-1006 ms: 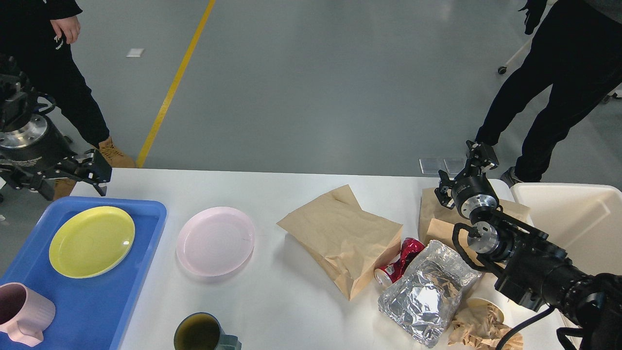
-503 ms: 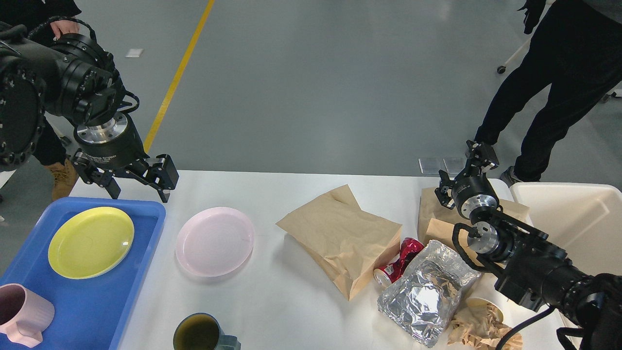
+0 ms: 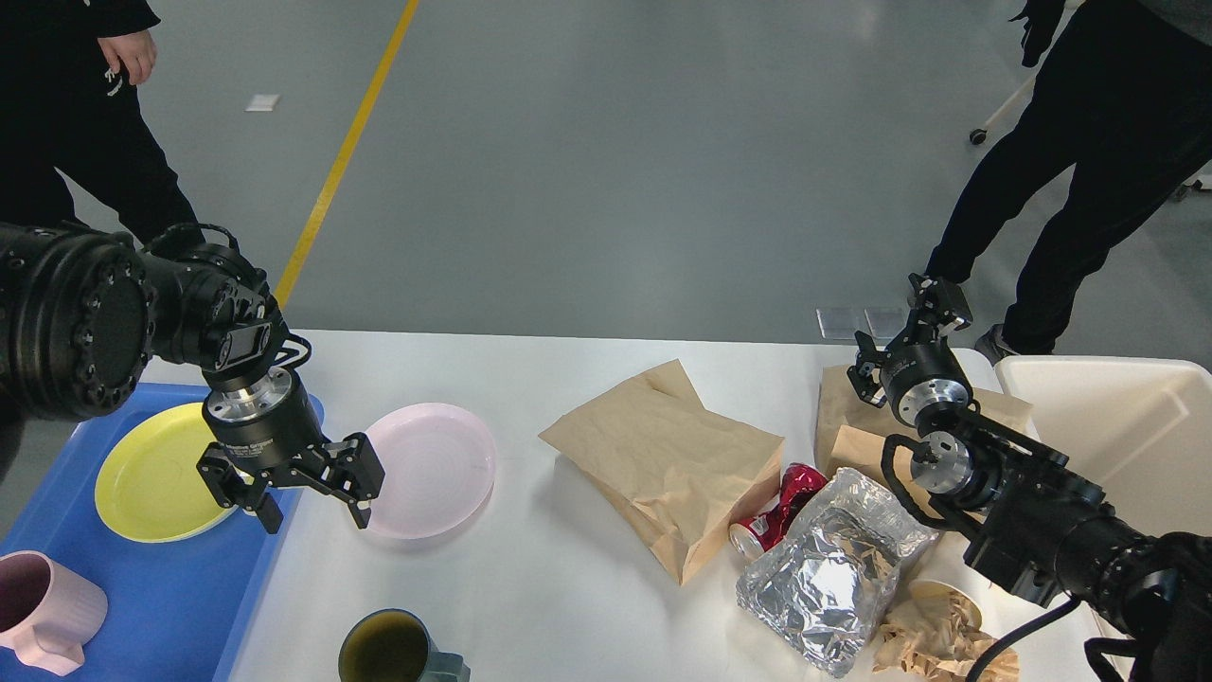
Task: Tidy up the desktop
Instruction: 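Lower the left gripper and grasp the dark green mug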
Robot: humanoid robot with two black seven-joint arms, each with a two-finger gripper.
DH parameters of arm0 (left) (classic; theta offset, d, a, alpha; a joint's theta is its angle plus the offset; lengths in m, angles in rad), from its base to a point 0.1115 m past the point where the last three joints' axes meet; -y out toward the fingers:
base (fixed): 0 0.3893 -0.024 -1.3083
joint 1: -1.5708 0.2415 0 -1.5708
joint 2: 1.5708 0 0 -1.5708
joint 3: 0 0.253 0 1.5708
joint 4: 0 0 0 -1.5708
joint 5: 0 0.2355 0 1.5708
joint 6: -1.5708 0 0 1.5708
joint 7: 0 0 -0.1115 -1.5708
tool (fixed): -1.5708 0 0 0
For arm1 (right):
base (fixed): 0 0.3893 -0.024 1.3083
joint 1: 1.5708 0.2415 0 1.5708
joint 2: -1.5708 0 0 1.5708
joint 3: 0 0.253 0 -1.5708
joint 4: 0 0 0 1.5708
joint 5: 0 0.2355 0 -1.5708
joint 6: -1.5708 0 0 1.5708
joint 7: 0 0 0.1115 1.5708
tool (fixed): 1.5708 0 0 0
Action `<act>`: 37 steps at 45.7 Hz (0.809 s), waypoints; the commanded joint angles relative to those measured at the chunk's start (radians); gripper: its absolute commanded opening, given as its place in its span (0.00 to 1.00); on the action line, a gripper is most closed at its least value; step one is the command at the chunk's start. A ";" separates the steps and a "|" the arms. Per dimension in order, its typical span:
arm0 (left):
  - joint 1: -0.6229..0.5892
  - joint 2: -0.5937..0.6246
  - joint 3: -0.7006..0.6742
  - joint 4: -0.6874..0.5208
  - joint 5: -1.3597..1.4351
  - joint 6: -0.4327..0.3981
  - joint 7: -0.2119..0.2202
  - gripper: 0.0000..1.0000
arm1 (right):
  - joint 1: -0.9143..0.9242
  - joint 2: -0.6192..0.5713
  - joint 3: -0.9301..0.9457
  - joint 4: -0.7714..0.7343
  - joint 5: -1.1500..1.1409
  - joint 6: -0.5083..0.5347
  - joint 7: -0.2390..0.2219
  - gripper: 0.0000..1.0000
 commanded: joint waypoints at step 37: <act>0.061 -0.031 -0.078 -0.105 0.026 0.000 0.009 0.92 | 0.000 0.000 0.000 0.000 0.001 0.000 0.000 1.00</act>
